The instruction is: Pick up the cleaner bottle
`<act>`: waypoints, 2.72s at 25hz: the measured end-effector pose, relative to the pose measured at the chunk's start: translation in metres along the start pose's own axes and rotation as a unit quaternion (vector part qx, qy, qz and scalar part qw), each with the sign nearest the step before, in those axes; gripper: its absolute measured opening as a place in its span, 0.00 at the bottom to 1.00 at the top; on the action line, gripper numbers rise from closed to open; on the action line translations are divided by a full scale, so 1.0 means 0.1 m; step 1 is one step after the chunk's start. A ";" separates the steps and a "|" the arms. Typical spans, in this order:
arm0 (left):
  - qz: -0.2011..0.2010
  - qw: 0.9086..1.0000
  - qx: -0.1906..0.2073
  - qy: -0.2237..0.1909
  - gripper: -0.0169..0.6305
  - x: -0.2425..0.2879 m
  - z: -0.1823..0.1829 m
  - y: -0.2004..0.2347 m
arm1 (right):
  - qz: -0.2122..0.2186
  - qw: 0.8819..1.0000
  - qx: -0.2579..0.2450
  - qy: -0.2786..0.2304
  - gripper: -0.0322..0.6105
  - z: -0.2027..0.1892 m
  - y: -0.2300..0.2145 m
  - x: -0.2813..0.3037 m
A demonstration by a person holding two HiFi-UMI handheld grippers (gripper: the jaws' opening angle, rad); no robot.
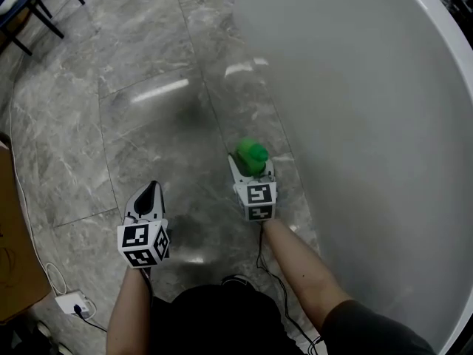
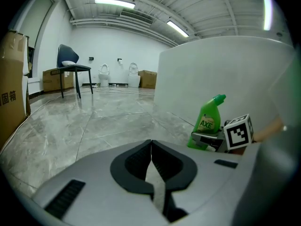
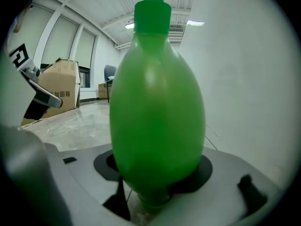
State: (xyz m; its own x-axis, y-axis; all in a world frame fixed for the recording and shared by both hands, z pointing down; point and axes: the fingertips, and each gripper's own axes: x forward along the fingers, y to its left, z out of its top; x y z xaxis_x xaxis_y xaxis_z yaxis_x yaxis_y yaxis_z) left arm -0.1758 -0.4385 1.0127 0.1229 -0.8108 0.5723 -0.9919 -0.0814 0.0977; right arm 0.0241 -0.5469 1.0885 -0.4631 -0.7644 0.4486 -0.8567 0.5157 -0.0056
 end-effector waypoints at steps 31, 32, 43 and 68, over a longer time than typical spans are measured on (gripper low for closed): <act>-0.018 0.998 -0.061 -0.017 0.05 -2.33 1.30 -0.26 | 0.157 0.952 0.261 0.027 0.36 2.44 0.91 -2.32; -0.018 0.997 -0.068 -0.015 0.05 -2.50 1.41 -0.28 | 0.161 0.951 0.264 0.028 0.36 2.63 0.98 -2.47; -0.044 0.996 -0.072 -0.030 0.05 -4.68 2.65 -0.74 | 0.178 0.950 0.255 0.037 0.36 4.23 1.83 -4.44; -0.072 0.993 -0.028 -0.088 0.05 -7.30 3.05 -2.12 | 0.206 0.909 0.363 -0.016 0.36 4.96 2.24 -7.65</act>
State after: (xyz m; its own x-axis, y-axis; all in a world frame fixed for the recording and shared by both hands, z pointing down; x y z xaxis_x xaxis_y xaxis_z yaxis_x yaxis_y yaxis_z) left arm -0.0657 -0.0059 0.3256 0.2500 -0.8825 0.3983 -0.9607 -0.1748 0.2157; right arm 0.0738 -0.0381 0.3011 -0.7745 -0.5813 0.2494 -0.5286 0.3782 -0.7599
